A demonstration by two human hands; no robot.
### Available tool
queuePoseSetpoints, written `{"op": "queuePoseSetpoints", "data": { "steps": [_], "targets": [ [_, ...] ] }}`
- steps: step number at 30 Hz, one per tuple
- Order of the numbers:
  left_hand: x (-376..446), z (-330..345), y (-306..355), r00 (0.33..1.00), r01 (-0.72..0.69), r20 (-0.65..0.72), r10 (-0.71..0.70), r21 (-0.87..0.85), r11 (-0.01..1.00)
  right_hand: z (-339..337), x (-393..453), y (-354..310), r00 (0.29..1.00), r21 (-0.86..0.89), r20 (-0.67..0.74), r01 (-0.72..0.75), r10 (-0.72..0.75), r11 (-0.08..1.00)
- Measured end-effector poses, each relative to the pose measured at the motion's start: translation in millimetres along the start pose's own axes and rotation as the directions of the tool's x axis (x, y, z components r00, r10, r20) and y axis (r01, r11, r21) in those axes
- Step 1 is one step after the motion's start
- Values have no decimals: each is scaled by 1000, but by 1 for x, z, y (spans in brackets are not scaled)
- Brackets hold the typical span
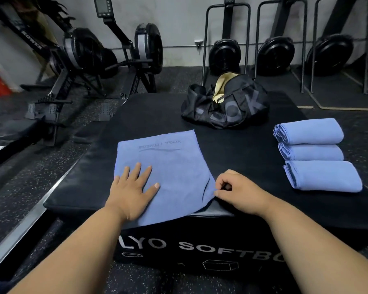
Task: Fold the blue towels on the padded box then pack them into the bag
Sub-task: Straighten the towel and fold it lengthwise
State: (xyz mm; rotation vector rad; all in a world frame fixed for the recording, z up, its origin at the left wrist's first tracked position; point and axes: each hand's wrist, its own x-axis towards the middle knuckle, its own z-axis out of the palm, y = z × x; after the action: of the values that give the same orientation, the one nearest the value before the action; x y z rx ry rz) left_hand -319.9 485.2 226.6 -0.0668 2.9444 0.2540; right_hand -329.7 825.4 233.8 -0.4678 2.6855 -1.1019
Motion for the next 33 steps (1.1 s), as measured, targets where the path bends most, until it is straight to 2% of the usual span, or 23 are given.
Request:
{"op": "queuePoseSetpoints", "data": {
  "steps": [4,9,11,15,18,21,26,30,33],
  "targets": [
    [1,3,2,1000,4,-9,-3,35,999,-6,0,-2,994,-3,113,12,-11,1000],
    [4,8,0,999,5,-39,-3,52,999,4,7,-8,994,-54,91,-57,62,997],
    [4,10,-1,998,7,-64,-3,59,998,5,7,-3,995,-102,97,-27,37,994],
    [5,12,-1,996,8,-93,-1,67,998,-5,1,7,984,-77,178,9,5,997],
    [6,13,-1,995,12,-101,-5,69,998,-10,-5,13,984,-89,178,12,4,996],
    [6,13,0,995,14,-99,-7,68,998,-7,-4,14,992,-84,122,-35,46,996],
    [5,11,1,995,22,-97,-15,72,997,8,-2,2,995,-135,-58,-88,81,987],
    [4,9,3,996,30,-83,-23,80,996,9,-4,-2,990,-121,-139,-53,36,991],
    [4,6,4,998,28,-61,-23,84,996,10,-6,-3,985,-56,-169,35,-44,998]
  ]
}}
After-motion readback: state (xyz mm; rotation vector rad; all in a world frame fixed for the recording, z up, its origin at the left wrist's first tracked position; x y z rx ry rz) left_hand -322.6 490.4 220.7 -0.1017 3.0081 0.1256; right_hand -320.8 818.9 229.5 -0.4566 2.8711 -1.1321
